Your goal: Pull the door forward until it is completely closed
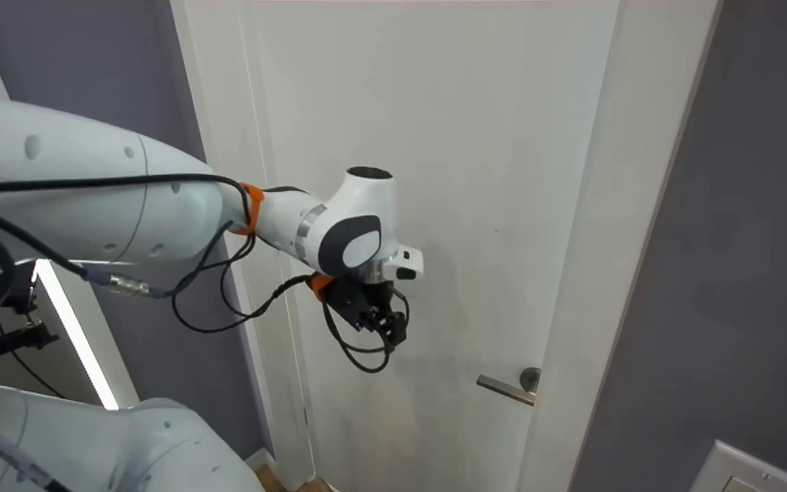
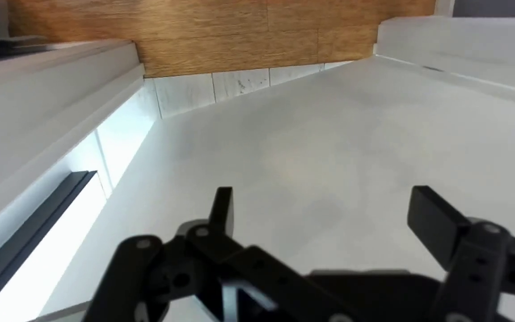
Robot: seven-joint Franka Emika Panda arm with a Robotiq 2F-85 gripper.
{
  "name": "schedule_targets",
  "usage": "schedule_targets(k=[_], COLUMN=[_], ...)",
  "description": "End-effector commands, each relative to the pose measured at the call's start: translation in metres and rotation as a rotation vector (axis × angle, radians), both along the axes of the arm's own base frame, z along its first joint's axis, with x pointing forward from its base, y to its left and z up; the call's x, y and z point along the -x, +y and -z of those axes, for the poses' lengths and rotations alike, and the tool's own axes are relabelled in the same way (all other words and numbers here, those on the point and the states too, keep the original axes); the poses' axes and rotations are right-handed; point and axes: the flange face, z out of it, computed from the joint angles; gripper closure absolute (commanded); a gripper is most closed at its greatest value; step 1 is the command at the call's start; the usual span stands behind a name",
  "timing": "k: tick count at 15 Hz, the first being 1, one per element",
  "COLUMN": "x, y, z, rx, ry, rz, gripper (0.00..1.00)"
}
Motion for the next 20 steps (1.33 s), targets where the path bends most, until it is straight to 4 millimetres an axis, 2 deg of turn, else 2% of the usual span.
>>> schedule_targets(k=[1,3,4,5,6,7,9,13,16,20], x=[0.013,0.022,0.013,0.016,0.016,0.019,0.019,0.019,0.009,-0.006], y=[-0.044,-0.064,-0.077,-0.085,-0.089,-0.079,-0.087,-0.087,-0.104,-0.128], z=[0.027,0.040,0.036,0.042,0.042,0.038,0.040,0.041,0.056,0.067], rx=[-0.002,-0.015,-0.019,-0.014,-0.023,-0.031,-0.034,-0.035,-0.040,-0.081], ry=[-0.028,-0.026,-0.022,-0.017,-0.022,-0.016,-0.015,-0.014,-0.001,-0.086], rz=[0.129,0.199,0.232,0.267,0.292,0.235,0.265,0.277,0.411,0.610], gripper=[0.00,0.00,0.00,0.00,0.00,0.00,0.00,0.00,0.00,0.00])
